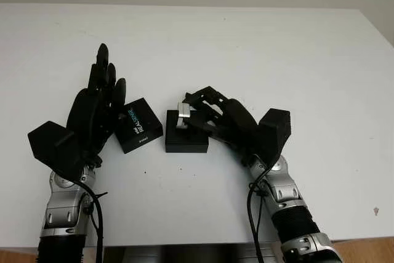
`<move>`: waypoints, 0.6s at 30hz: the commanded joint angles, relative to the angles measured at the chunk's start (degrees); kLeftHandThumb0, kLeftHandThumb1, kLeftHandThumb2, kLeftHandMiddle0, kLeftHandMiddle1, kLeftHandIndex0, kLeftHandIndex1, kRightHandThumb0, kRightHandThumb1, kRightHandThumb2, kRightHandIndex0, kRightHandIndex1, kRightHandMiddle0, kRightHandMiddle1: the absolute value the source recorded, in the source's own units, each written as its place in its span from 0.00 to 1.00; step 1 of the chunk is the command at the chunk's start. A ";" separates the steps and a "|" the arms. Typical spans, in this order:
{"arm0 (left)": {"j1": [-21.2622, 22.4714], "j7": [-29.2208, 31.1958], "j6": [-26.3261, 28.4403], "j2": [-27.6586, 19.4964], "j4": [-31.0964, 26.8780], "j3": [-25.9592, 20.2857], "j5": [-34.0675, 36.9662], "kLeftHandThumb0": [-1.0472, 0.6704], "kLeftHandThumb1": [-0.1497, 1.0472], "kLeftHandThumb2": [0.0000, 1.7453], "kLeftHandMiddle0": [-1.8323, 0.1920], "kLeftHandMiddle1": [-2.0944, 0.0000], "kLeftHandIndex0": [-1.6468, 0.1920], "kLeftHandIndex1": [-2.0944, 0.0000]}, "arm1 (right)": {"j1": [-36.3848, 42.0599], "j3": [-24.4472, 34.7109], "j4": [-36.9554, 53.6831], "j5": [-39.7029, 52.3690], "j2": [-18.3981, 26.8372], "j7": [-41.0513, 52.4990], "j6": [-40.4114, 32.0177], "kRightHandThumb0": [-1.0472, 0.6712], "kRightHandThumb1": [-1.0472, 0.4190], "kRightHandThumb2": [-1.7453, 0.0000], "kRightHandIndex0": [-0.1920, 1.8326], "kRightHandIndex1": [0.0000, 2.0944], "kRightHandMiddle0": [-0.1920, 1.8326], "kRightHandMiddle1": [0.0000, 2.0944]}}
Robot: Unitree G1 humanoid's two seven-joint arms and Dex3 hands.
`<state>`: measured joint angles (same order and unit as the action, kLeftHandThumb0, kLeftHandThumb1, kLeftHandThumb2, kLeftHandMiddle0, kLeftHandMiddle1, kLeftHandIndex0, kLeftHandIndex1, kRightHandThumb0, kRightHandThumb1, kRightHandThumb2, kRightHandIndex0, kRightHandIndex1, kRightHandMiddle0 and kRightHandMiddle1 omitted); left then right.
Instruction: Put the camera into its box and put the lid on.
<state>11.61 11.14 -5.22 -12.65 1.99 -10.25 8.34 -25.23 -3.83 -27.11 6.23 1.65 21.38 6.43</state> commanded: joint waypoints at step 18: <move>-0.60 -0.33 -0.55 0.50 -0.56 0.26 -0.45 0.18 1.00 0.33 1.00 0.97 0.99 0.97 | 0.69 -1.59 -3.25 -4.71 0.83 0.30 6.90 0.27 0.00 0.97 0.22 0.02 0.22 0.85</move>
<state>11.59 10.90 -5.40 -12.21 1.99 -10.20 7.94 -25.47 -4.62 -29.93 2.17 1.94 21.23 12.56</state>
